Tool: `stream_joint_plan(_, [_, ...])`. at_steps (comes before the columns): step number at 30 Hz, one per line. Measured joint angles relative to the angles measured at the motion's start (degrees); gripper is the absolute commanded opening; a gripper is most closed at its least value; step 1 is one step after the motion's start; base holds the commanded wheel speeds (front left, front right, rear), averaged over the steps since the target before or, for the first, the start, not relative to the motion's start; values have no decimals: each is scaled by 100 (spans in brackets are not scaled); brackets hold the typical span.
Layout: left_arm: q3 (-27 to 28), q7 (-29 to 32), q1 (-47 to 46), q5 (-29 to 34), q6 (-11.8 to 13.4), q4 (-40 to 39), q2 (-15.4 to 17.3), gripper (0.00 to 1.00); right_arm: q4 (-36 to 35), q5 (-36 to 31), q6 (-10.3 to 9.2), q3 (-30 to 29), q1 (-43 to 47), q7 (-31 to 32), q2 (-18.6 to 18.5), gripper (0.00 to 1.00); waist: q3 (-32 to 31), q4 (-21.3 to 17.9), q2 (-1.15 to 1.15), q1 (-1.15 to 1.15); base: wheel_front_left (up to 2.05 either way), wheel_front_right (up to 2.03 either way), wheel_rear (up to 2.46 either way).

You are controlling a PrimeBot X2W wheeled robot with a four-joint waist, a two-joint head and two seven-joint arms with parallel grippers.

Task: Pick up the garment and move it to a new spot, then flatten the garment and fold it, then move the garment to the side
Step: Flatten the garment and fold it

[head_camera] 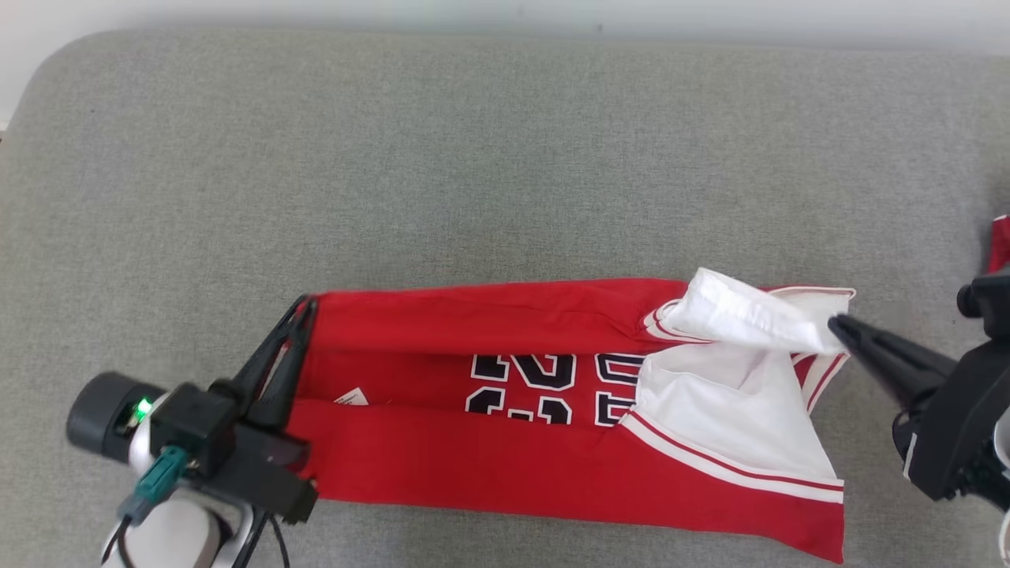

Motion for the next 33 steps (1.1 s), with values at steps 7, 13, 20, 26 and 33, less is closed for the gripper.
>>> stream_joint_plan(7, [530, -1, 479, 160, -210, 93, -167, 0, -151, 447, 0, 59, 374, 448, -91, 0, -23, -29, 0, 0, 0, 0, 0])
stream_joint_plan(13, [701, -1, 548, 321, -410, 361, -294, 0, -279, 703, 0, 108, 534, 776, -94, 0, -39, -43, 1, 1, 0, 0, 0])
stream_joint_plan(20, [881, -1, 622, 497, -567, 681, -447, 0, -432, 858, 0, -49, 806, 1217, -132, 0, -108, -69, 1, 1, 0, 0, 0])
stream_joint_plan(26, [1006, -1, 638, 644, -700, 1007, -516, 0, -454, 843, 0, -102, 973, 1592, -100, 0, -161, -97, 1, 1, 0, 0, 0])
stream_joint_plan(33, [1078, -2, 712, 693, -724, 1519, -612, 100, -397, 760, 0, -81, 1043, 1860, 81, 100, -233, -100, 1, 0, 0, 0, 0])
